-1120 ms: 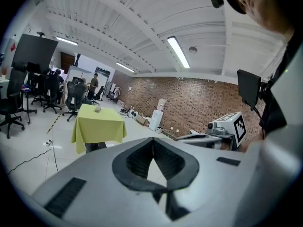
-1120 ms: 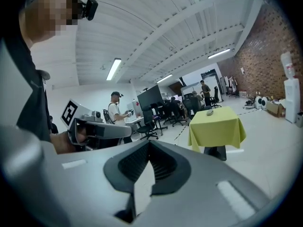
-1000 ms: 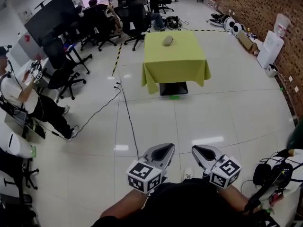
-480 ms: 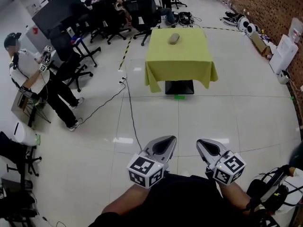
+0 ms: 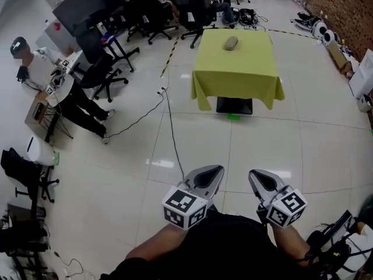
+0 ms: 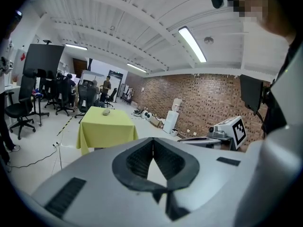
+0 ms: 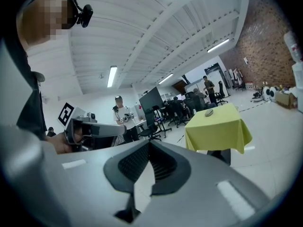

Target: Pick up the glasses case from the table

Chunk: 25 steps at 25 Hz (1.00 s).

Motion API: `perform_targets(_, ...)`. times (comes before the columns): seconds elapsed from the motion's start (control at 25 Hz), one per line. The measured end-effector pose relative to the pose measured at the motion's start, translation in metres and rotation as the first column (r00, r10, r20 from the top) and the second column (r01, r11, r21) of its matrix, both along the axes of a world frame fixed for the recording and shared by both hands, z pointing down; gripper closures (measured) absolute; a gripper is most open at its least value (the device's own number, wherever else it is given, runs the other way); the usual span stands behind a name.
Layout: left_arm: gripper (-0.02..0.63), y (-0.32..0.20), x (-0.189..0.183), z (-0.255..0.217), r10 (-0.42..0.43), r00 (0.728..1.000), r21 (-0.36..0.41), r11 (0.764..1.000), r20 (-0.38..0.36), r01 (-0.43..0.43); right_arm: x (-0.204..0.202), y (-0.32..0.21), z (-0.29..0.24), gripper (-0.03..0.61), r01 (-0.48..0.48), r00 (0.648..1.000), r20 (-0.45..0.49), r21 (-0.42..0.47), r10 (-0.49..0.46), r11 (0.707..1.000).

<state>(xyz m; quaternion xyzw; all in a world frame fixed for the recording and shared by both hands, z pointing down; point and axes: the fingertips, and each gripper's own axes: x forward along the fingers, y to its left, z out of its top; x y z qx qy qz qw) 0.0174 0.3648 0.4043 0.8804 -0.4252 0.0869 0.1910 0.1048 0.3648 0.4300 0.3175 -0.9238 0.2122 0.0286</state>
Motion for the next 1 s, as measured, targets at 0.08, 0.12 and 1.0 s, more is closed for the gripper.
perform_targets(0.08, 0.606, -0.007, -0.005, 0.001, 0.005, 1.000, -0.005, 1.000, 0.001, -0.005, -0.006, -0.008, -0.001, 0.577, -0.001, 1.000, -0.002, -0.001, 0.001, 1.000)
perform_targets(0.12, 0.606, -0.010, -0.007, 0.002, 0.008, 1.000, -0.011, 1.000, 0.000, -0.008, -0.008, -0.012, -0.002, 0.577, -0.002, 1.000, -0.005, 0.000, 0.002, 1.000)
perform_targets(1.0, 0.606, -0.113, -0.093, -0.014, 0.145, 0.988, 0.042, 0.989, -0.049, -0.144, -0.092, -0.091, -0.023, 0.577, -0.152, 0.985, -0.078, 0.025, 0.154, 0.988)
